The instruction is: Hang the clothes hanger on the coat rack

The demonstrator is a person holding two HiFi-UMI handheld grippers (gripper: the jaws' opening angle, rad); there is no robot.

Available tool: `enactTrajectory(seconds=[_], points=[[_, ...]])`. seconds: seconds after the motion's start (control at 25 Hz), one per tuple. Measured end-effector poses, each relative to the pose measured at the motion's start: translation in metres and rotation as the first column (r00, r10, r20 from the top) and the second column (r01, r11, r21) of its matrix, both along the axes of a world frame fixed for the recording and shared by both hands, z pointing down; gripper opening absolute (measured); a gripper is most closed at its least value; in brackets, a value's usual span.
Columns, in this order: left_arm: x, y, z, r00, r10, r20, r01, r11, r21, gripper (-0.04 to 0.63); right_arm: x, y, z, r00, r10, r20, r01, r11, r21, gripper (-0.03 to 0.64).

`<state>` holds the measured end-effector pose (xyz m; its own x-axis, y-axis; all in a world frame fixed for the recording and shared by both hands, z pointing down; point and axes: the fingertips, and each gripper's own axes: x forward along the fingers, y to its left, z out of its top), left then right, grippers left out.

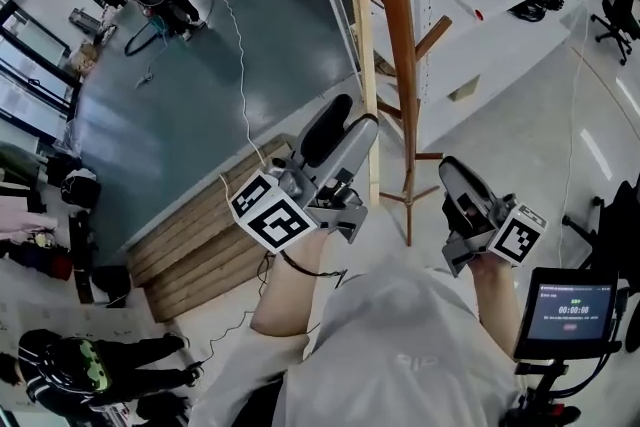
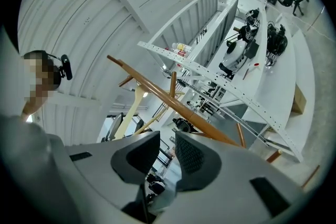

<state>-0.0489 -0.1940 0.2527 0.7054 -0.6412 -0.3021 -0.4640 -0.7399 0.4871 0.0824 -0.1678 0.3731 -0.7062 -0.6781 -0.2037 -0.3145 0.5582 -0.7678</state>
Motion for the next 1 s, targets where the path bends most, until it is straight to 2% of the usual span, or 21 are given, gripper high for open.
enactTrajectory(seconds=[0.28, 0.52, 0.84, 1.0], points=[[-0.035, 0.014, 0.008, 0.996, -0.088, -0.019, 0.088, 0.996, -0.014, 0.276, -0.028, 0.002, 0.006, 0.995, -0.096, -0.005, 0.096, 0.995, -0.006, 0.097], [-0.069, 0.025, 0.032, 0.98, -0.197, -0.034, 0.194, 0.979, -0.066, 0.276, -0.064, -0.001, 0.019, 0.974, -0.228, -0.004, 0.228, 0.974, -0.018, 0.097], [-0.125, 0.1, 0.07, 0.932, -0.358, -0.055, 0.343, 0.921, -0.183, 0.276, -0.12, 0.05, 0.028, 0.93, -0.367, -0.029, 0.365, 0.929, -0.059, 0.097], [-0.157, 0.124, 0.095, 0.901, -0.428, -0.066, 0.402, 0.884, -0.24, 0.276, -0.16, 0.06, 0.038, 0.898, -0.439, -0.038, 0.436, 0.897, -0.071, 0.097]])
